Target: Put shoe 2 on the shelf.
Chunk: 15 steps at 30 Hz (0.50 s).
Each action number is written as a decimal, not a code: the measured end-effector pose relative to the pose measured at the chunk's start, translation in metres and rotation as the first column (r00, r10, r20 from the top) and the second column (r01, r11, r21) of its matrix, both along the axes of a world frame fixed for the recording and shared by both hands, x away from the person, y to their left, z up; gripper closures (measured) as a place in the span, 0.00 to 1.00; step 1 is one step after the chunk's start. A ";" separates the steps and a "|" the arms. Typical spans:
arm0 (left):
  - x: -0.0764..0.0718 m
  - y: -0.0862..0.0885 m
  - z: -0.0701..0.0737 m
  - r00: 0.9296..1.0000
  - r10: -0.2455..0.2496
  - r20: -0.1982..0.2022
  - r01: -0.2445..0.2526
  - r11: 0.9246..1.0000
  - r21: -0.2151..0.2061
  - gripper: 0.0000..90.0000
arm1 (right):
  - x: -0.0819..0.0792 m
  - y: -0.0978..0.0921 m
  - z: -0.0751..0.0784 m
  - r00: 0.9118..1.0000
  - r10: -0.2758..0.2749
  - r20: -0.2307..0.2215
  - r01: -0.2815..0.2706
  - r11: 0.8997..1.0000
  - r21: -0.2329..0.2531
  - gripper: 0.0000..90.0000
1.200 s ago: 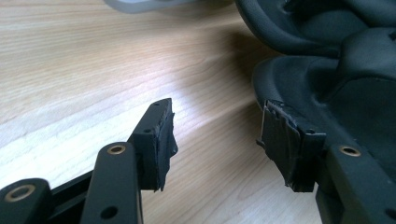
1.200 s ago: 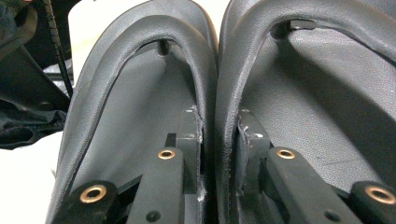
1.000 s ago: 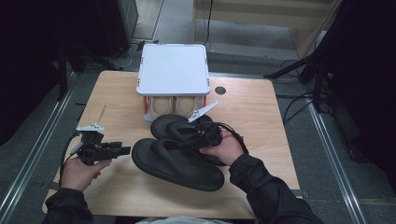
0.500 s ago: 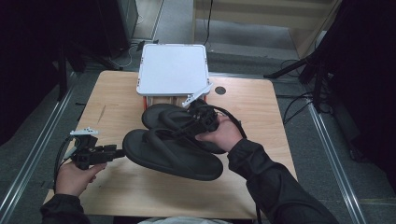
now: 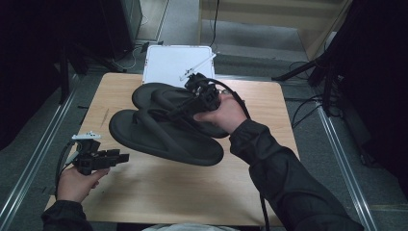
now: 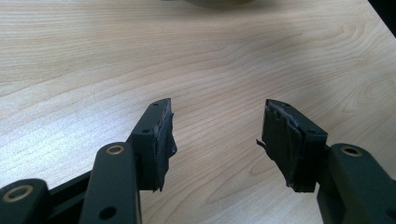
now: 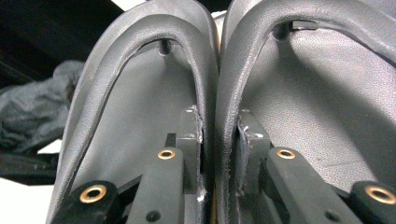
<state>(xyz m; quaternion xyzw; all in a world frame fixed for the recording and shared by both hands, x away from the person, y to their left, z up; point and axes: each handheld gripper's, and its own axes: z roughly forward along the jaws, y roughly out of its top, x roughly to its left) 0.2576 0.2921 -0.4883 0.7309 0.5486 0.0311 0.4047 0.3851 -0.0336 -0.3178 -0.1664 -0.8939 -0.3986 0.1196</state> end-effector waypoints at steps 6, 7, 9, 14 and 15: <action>0.000 0.000 0.000 1.000 -0.004 -0.001 0.004 1.000 0.003 0.48 | 0.019 0.006 0.017 0.998 -0.068 0.013 0.068 0.998 0.011 0.84; 0.000 0.000 0.000 1.000 -0.004 0.000 0.004 1.000 0.002 0.48 | 0.023 0.007 0.018 0.996 -0.085 0.012 0.085 0.996 0.009 0.84; 0.000 0.000 0.000 1.000 -0.008 -0.005 0.008 1.000 0.003 0.48 | 0.030 0.008 0.020 0.992 -0.127 0.018 0.127 0.992 0.009 0.84; 0.000 0.003 0.000 1.000 0.000 -0.006 0.000 1.000 -0.003 0.48 | 0.050 0.014 0.016 0.970 -0.238 0.042 0.239 0.971 -0.021 0.84; 0.000 0.003 0.000 1.000 0.002 -0.006 -0.002 1.000 -0.005 0.48 | 0.054 0.015 0.015 0.965 -0.258 0.043 0.259 0.965 -0.030 0.84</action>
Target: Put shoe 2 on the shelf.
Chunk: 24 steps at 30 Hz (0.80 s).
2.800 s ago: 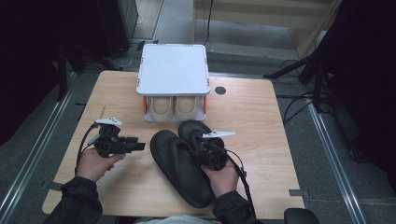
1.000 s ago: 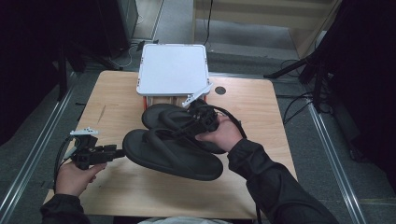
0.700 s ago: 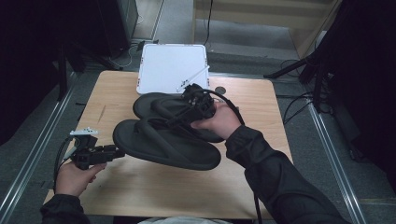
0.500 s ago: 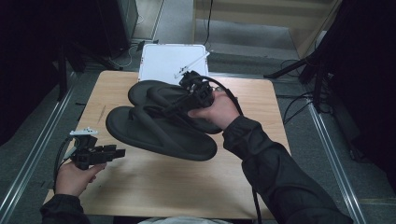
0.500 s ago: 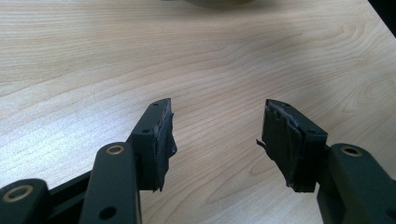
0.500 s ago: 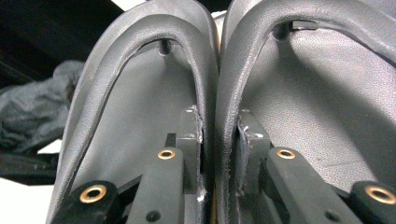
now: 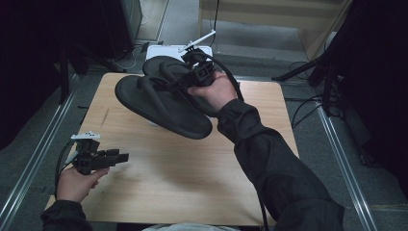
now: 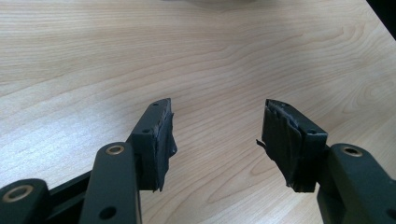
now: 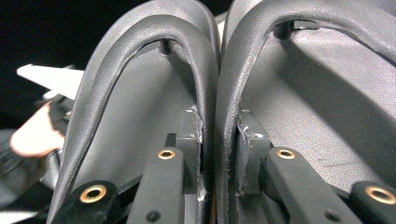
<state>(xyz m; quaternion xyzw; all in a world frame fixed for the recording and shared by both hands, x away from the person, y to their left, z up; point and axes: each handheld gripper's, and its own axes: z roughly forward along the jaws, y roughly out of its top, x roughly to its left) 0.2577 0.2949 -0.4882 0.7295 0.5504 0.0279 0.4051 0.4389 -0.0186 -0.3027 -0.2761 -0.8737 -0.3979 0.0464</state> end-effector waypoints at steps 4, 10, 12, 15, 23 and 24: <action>0.000 -0.001 0.000 1.000 -0.005 0.000 0.005 1.000 0.002 0.48 | 0.017 0.004 -0.004 0.998 -0.053 0.015 0.053 0.998 -0.025 0.83; 0.001 -0.001 -0.001 1.000 -0.004 -0.002 0.004 1.000 -0.001 0.48 | 0.042 0.011 -0.006 0.987 -0.160 0.018 0.161 0.986 -0.048 0.83; 0.001 -0.002 -0.001 1.000 -0.006 -0.002 0.006 1.000 -0.003 0.48 | 0.049 0.014 -0.006 0.981 -0.193 0.011 0.194 0.979 -0.058 0.83; 0.001 -0.002 -0.001 1.000 -0.015 -0.005 0.015 1.000 0.001 0.48 | 0.060 0.018 -0.008 0.966 -0.257 -0.006 0.256 0.965 -0.054 0.83; 0.001 -0.004 0.000 1.000 -0.025 0.004 0.025 1.000 0.004 0.48 | 0.085 0.029 -0.014 0.898 -0.438 -0.050 0.434 0.898 -0.067 0.83; 0.001 -0.004 0.000 1.000 -0.026 0.003 0.026 1.000 0.003 0.48 | 0.087 0.030 -0.015 0.891 -0.451 -0.051 0.447 0.891 -0.073 0.83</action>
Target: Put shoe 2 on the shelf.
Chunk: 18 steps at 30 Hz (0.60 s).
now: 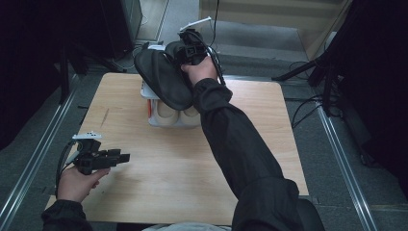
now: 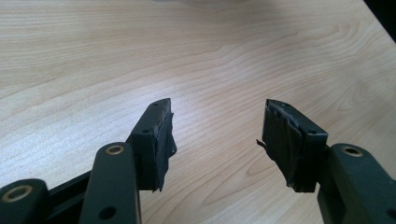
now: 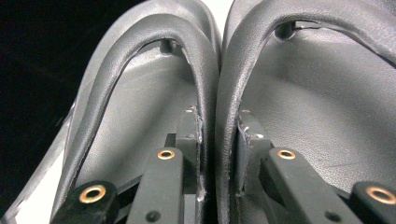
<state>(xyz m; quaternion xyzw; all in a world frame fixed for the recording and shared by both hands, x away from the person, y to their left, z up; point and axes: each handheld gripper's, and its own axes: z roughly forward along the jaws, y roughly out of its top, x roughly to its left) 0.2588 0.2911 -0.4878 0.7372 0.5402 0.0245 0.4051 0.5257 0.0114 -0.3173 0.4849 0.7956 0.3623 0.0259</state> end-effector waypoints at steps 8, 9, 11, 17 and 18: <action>0.000 -0.001 0.000 1.000 -0.005 0.001 0.005 1.000 -0.003 0.48 | 0.016 0.014 -0.006 0.979 -0.200 0.029 0.201 0.979 -0.036 0.83; 0.000 -0.001 0.000 1.000 -0.007 0.000 0.007 1.000 -0.003 0.48 | 0.017 0.016 -0.007 0.975 -0.221 0.032 0.223 0.974 -0.038 0.83; 0.000 -0.002 -0.001 1.000 -0.012 -0.001 0.012 1.000 -0.003 0.48 | 0.019 0.018 -0.010 0.967 -0.253 0.040 0.255 0.966 -0.039 0.83; 0.001 -0.004 -0.001 1.000 -0.022 -0.005 0.022 1.000 0.002 0.48 | 0.023 0.023 -0.016 0.937 -0.349 0.036 0.349 0.937 0.007 0.83; 0.001 -0.005 -0.001 1.000 -0.022 -0.003 0.022 1.000 0.001 0.48 | 0.023 0.024 -0.017 0.933 -0.358 0.037 0.358 0.934 0.011 0.83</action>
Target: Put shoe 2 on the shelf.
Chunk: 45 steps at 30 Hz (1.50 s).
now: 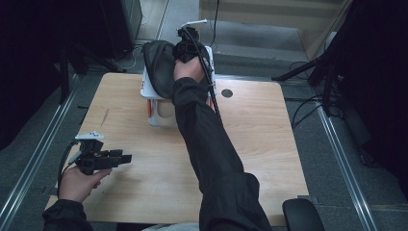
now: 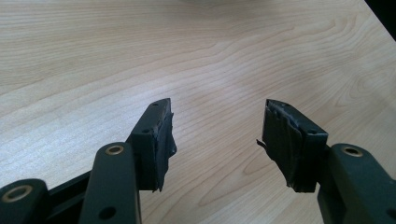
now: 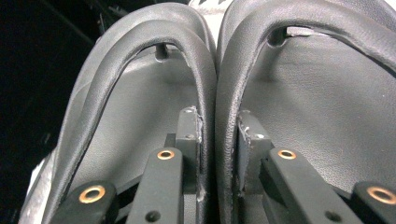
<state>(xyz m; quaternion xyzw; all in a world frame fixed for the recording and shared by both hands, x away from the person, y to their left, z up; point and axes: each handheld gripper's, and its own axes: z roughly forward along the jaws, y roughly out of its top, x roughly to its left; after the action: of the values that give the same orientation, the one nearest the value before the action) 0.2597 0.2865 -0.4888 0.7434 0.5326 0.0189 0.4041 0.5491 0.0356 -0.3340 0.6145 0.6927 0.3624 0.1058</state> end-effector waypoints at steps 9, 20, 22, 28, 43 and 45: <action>0.000 -0.001 -0.001 1.000 -0.003 -0.004 0.003 1.000 0.003 0.48 | 0.003 0.003 0.000 0.998 -0.067 0.010 0.067 0.998 -0.003 0.83; 0.001 -0.002 -0.001 1.000 -0.008 -0.005 0.008 1.000 0.003 0.48 | 0.004 -0.001 0.002 0.995 -0.101 0.027 0.101 0.995 0.007 0.82; 0.001 -0.002 -0.001 1.000 -0.009 -0.003 0.009 1.000 0.004 0.48 | 0.004 -0.001 0.002 0.994 -0.102 0.027 0.102 0.995 0.008 0.82; 0.002 -0.002 -0.001 1.000 -0.011 -0.010 0.011 1.000 0.004 0.48 | 0.006 -0.002 0.001 0.995 -0.091 0.035 0.090 0.996 0.021 0.76; 0.002 -0.003 -0.001 1.000 -0.014 -0.008 0.014 1.000 0.007 0.48 | 0.002 -0.003 0.003 0.998 -0.039 0.050 0.038 0.999 0.026 0.63; 0.002 -0.003 -0.001 1.000 -0.014 -0.008 0.014 1.000 0.008 0.48 | 0.002 -0.005 0.005 0.998 -0.037 0.049 0.035 0.999 0.039 0.61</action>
<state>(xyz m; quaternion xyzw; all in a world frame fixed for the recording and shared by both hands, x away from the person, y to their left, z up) 0.2619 0.2836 -0.4897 0.7487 0.5290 0.0152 0.3991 0.5506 0.0306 -0.3290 0.6194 0.6718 0.3887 0.1179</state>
